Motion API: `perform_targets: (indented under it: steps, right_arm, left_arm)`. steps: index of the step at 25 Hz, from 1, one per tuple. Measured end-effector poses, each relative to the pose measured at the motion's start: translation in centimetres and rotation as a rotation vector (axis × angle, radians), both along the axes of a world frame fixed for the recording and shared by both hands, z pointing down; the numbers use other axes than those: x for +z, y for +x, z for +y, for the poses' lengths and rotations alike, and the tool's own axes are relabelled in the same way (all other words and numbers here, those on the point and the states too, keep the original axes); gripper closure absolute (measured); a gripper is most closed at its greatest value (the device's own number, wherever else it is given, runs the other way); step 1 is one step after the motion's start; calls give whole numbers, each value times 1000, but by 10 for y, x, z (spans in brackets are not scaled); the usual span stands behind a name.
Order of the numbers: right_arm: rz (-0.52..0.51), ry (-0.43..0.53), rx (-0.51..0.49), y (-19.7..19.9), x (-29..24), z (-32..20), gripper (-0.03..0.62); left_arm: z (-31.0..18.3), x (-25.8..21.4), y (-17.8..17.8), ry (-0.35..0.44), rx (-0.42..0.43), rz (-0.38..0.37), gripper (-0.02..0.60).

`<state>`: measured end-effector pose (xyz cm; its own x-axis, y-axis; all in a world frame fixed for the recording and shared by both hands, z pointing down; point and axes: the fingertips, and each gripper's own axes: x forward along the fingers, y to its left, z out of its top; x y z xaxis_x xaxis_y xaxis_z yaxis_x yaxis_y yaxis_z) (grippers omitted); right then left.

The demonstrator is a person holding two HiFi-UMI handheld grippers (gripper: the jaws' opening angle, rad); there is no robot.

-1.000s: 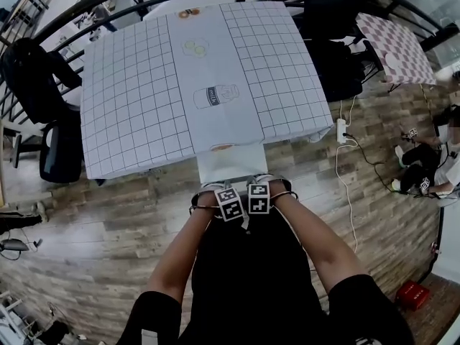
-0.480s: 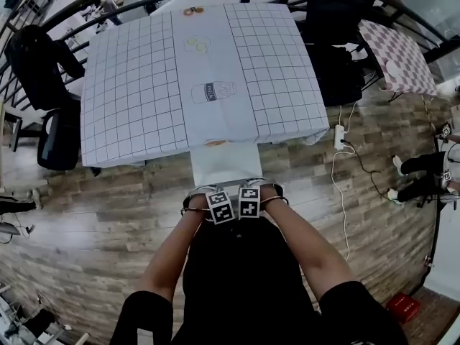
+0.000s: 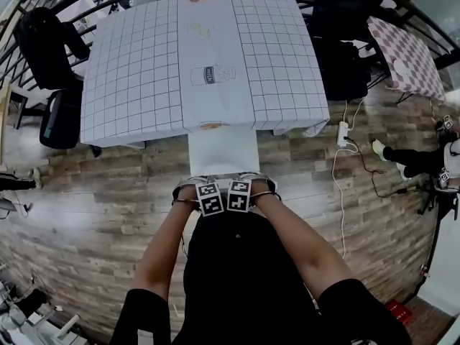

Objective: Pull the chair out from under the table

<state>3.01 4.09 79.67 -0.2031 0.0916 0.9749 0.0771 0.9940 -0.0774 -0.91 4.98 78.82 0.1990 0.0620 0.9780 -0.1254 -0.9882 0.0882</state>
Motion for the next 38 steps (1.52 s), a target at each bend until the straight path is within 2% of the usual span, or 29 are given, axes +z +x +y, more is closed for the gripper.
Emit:
perform_targets:
  steps: [7,12,16,20,25,31,38]
  right_arm:
    - [12,28,-34,5,-2,27,516]
    - [-3,7,2,-5,-4,6,514]
    - [-12,-20,12,5,-4,56,510]
    - [-23,-11,18,5,-9,53,511]
    - [-15,-32,30,10,-4,107,508]
    - [-32,-32,43,12,-11,131,507]
    - [-7,-25,43,20,-8,159,507]
  left_arm:
    - [28,-1,4,5,5,-2,497]
    - [5,-3,-6,21,3,-2,497]
    - [56,-3,3,14,18,-20,499]
    - [52,-6,3,13,31,-18,499]
    - [105,-3,9,-3,31,1,497]
    - [129,-10,10,-2,37,-24,495]
    - [158,-5,17,3,45,-12,497]
